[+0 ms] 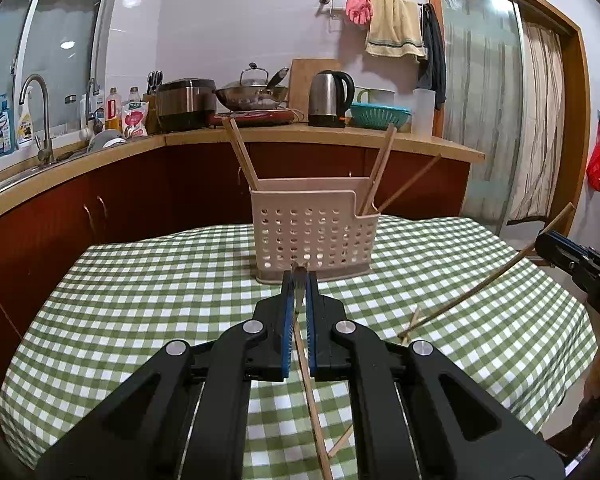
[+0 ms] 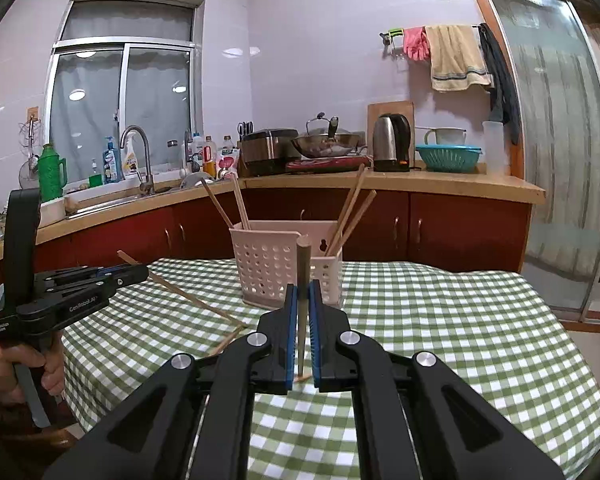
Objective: Organize utensils
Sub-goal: 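Lift both held chopsticks upright and carry them over the caddy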
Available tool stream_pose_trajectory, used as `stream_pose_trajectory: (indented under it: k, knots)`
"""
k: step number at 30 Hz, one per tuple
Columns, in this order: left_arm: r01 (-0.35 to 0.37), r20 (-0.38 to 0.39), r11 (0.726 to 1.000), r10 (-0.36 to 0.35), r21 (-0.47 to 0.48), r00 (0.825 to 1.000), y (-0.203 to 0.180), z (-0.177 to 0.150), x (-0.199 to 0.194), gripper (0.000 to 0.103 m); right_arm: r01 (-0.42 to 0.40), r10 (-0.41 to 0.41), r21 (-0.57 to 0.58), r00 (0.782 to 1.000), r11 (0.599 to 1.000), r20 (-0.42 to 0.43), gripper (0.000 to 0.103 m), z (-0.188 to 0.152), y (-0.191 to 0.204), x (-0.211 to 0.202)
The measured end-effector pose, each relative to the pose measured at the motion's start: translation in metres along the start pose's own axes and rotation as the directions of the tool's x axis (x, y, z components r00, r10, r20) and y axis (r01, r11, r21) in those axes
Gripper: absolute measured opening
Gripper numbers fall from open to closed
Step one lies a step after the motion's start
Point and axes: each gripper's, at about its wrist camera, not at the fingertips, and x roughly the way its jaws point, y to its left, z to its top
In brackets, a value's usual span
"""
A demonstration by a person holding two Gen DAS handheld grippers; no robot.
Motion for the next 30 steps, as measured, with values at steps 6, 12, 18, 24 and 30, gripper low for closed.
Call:
stream_pose_trajectory:
  k: [6,12,18,24,30]
  knots:
    - [0.007,0.015,1.0,-0.007,-0.011,1.0,0.006,0.01,0.006,0.006,-0.005,0.005,-0.003,1.0,1.0,0.001,0.007,0.008,0.001,0.012]
    - [0.01,0.038,1.0,-0.01,-0.015,0.999,0.012,0.021,0.011,0.006,-0.005,0.005,-0.006,1.0,1.0,0.005,0.007,0.016,0.003,0.022]
    - [0.013,0.068,1.0,-0.012,-0.022,0.998,0.018,0.034,0.015,0.006,-0.009,0.009,-0.005,1.0,1.0,0.018,0.007,0.026,0.003,0.029]
    - [0.034,0.091,0.999,-0.032,-0.022,0.995,0.021,0.051,0.015,0.006,-0.017,0.017,0.0,0.999,1.0,0.05,0.007,0.043,0.001,0.034]
    - [0.064,0.127,0.997,-0.059,-0.033,0.99,0.027,0.079,0.013,0.006,-0.028,0.028,0.0,0.995,1.0,0.099,0.007,0.068,-0.003,0.039]
